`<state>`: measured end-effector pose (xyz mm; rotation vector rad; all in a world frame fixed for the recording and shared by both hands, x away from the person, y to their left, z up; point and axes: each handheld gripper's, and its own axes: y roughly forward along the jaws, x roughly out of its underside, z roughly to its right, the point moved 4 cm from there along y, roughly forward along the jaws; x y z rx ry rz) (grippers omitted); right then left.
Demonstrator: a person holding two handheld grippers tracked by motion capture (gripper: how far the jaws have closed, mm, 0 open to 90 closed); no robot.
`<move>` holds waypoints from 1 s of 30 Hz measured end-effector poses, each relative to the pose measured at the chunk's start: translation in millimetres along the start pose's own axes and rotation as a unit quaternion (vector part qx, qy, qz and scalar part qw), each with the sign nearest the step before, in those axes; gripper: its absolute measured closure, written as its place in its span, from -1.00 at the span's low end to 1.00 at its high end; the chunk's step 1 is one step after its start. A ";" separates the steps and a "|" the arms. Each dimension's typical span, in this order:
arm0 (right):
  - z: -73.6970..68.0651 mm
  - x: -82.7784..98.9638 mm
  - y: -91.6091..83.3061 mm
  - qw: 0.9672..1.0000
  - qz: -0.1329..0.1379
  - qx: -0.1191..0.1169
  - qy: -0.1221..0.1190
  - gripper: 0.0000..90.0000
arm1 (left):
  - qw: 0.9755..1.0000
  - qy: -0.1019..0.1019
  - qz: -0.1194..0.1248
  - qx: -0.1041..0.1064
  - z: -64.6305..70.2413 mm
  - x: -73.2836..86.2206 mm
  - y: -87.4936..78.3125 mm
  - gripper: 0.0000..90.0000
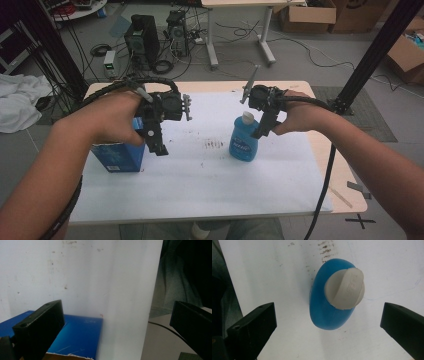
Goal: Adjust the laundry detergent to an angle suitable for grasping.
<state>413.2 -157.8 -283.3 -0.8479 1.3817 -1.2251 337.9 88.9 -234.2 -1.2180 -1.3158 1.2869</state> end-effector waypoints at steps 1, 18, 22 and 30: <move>-0.2 0.5 0.0 1.000 -0.001 0.000 -0.003 -1.00 | 1.000 0.000 -0.001 0.001 -0.1 0.2 0.2 -1.00; 0.9 17.8 -15.0 0.999 -0.031 -0.004 -0.015 -1.00 | 1.000 0.000 -0.002 0.004 -2.8 1.0 2.5 -1.00; 3.6 24.8 -20.9 0.999 -0.046 -0.009 -0.020 -1.00 | 1.000 0.000 -0.004 0.004 -3.0 0.8 2.5 -1.00; 4.9 36.4 -31.3 0.997 -0.069 -0.026 -0.034 -1.00 | 1.000 -0.003 -0.008 0.005 -4.2 0.8 1.8 -1.00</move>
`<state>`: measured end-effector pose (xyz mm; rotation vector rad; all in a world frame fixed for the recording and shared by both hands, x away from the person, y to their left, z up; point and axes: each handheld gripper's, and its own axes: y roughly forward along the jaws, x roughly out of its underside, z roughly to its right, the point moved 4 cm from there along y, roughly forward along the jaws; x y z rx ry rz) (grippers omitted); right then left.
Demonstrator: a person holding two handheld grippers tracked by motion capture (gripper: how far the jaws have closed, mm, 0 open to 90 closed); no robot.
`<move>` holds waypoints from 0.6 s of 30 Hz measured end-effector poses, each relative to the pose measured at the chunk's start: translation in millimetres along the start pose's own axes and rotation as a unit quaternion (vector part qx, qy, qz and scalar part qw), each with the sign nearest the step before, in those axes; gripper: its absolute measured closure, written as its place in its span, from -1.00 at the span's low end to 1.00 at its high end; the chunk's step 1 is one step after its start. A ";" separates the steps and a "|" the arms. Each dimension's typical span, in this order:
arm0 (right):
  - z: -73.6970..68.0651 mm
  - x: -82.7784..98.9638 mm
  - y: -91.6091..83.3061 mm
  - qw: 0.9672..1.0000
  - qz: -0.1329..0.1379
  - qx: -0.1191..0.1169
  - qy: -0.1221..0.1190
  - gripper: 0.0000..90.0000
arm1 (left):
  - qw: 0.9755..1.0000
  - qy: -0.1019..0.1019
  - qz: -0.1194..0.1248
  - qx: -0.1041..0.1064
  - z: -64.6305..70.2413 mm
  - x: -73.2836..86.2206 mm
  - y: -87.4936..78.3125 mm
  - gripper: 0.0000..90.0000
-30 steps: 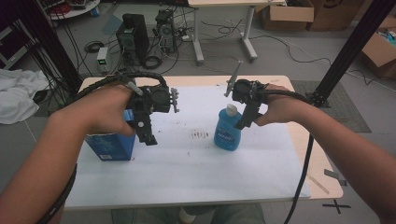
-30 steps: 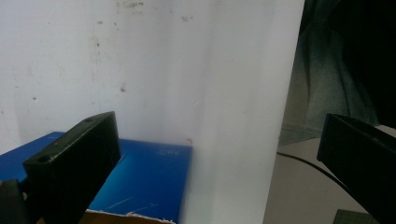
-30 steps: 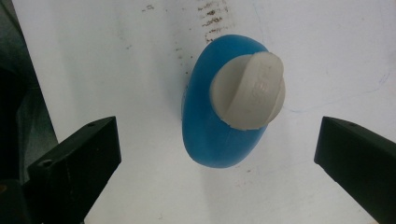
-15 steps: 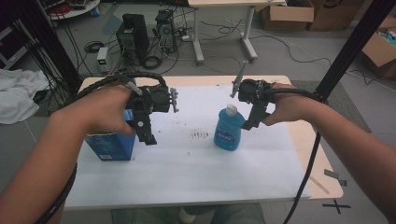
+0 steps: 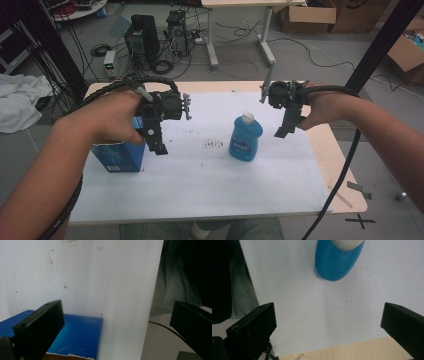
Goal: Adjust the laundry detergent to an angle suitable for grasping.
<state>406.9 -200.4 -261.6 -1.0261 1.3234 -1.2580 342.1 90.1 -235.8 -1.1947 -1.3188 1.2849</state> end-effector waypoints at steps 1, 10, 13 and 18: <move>-1.4 2.1 -1.0 1.000 -0.006 -0.001 -0.003 -1.00 | 1.000 -0.002 -0.002 0.001 -0.5 -0.2 0.1 -1.00; -6.8 13.1 -7.7 1.000 -0.009 -0.010 -0.014 -1.00 | 1.000 -0.006 -0.010 0.003 -5.7 -4.3 -3.2 -1.00; -7.3 13.0 -8.7 1.000 -0.006 -0.009 -0.016 -1.00 | 1.000 -0.007 -0.010 0.003 -7.0 -6.0 -5.3 -1.00; -7.6 13.2 -8.2 1.000 -0.008 -0.004 -0.018 -1.00 | 1.000 -0.005 -0.009 -0.001 -7.6 -9.7 -7.0 -1.00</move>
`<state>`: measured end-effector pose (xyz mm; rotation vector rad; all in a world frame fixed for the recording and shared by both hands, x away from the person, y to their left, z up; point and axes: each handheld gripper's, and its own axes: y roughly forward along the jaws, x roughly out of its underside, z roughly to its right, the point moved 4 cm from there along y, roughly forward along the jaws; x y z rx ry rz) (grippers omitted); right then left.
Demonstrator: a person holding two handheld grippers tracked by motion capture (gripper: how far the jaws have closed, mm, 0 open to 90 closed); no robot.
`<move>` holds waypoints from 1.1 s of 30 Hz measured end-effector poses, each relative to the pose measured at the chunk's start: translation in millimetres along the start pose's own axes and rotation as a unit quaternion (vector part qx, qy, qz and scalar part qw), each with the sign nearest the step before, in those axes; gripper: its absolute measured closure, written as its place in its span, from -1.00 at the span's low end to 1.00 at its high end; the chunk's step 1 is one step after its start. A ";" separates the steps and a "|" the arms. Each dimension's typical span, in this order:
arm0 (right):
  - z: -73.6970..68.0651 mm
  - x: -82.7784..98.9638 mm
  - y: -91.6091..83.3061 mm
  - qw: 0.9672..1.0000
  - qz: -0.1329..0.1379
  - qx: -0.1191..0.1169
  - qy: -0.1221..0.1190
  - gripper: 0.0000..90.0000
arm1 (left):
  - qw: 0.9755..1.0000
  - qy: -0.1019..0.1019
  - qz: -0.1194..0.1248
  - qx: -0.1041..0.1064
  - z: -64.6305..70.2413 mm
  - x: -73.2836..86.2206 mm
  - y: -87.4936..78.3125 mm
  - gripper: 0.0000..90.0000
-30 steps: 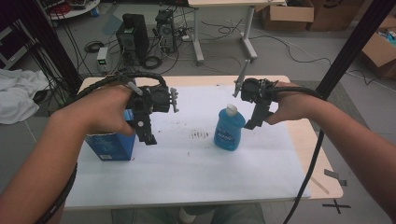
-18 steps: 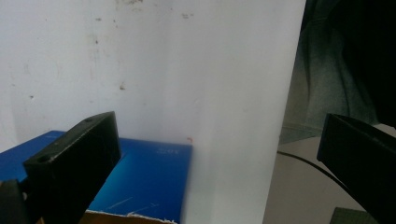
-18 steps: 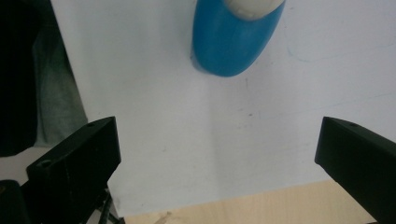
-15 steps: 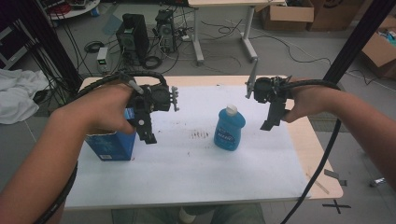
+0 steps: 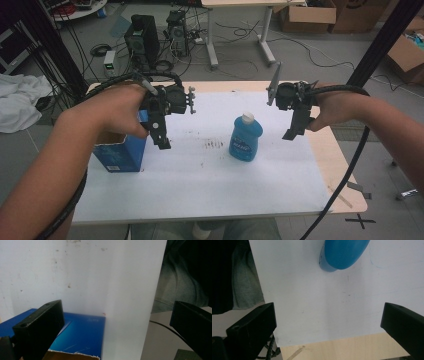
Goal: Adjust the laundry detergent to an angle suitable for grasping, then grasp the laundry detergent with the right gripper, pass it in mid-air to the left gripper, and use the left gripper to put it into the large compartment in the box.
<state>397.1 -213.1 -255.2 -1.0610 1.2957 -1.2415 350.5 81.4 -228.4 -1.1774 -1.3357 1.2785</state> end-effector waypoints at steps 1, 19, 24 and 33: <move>0.0 0.0 0.0 1.000 0.000 0.000 0.000 -1.00 | 1.000 0.000 0.000 0.000 0.0 0.0 0.0 -1.00; 2.6 0.7 -2.0 1.000 0.004 0.003 0.009 -1.00 | 1.000 0.004 0.006 -0.001 -1.2 2.2 1.1 -1.00; 4.8 0.9 0.2 1.000 0.001 0.002 0.011 -1.00 | 1.000 0.006 0.008 -0.004 -3.0 3.5 -1.3 -1.00; 4.4 0.8 3.3 1.000 -0.003 -0.001 0.011 -1.00 | 1.000 0.007 0.013 -0.002 -3.3 1.7 1.7 -1.00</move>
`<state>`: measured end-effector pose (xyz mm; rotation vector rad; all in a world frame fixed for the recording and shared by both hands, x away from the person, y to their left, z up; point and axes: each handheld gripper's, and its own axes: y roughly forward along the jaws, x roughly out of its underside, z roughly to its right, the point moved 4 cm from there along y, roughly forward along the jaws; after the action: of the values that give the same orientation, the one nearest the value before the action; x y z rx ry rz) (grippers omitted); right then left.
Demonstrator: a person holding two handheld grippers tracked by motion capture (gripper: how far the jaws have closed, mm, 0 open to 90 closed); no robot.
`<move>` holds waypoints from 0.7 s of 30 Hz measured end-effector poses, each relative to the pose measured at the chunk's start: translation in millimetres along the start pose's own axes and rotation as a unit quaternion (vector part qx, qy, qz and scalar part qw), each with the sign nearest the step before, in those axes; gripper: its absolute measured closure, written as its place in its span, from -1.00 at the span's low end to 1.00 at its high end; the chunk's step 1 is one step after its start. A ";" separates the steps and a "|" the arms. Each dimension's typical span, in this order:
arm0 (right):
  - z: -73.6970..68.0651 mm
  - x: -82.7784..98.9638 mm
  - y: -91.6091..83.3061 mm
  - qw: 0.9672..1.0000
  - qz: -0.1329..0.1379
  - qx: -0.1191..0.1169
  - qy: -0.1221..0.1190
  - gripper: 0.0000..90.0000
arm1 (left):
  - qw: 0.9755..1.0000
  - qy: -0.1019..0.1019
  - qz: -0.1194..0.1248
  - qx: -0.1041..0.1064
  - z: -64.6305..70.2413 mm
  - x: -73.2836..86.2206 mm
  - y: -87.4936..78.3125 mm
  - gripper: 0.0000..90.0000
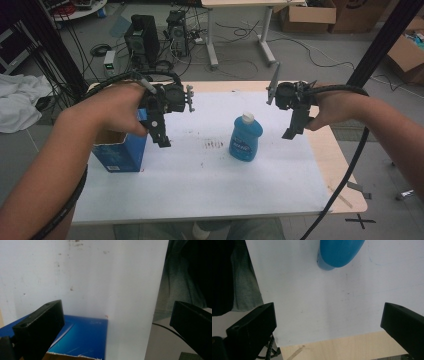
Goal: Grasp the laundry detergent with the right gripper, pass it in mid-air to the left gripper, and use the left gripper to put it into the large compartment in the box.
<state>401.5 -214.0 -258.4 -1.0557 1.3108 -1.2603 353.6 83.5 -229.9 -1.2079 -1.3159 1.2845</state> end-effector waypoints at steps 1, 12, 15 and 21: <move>-0.2 0.6 -0.5 1.000 0.001 0.002 0.000 -1.00 | 1.000 0.000 -0.001 0.000 0.5 -0.2 0.6 -1.00; 1.4 -1.2 -4.1 1.000 0.007 0.007 0.007 -1.00 | 1.000 0.001 0.000 -0.004 7.2 1.2 -3.7 -1.00; 1.4 -4.3 -4.2 1.000 0.006 0.008 0.006 -1.00 | 1.000 0.001 -0.001 -0.005 7.4 3.7 -4.1 -1.00; 1.6 -8.1 -2.8 1.000 0.003 0.009 0.005 -1.00 | 1.000 -0.001 -0.003 -0.004 7.4 7.0 -2.9 -1.00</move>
<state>404.0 -206.5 -254.9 -1.0343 1.3076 -1.2721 345.4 89.8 -227.5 -1.2068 -1.3265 1.2787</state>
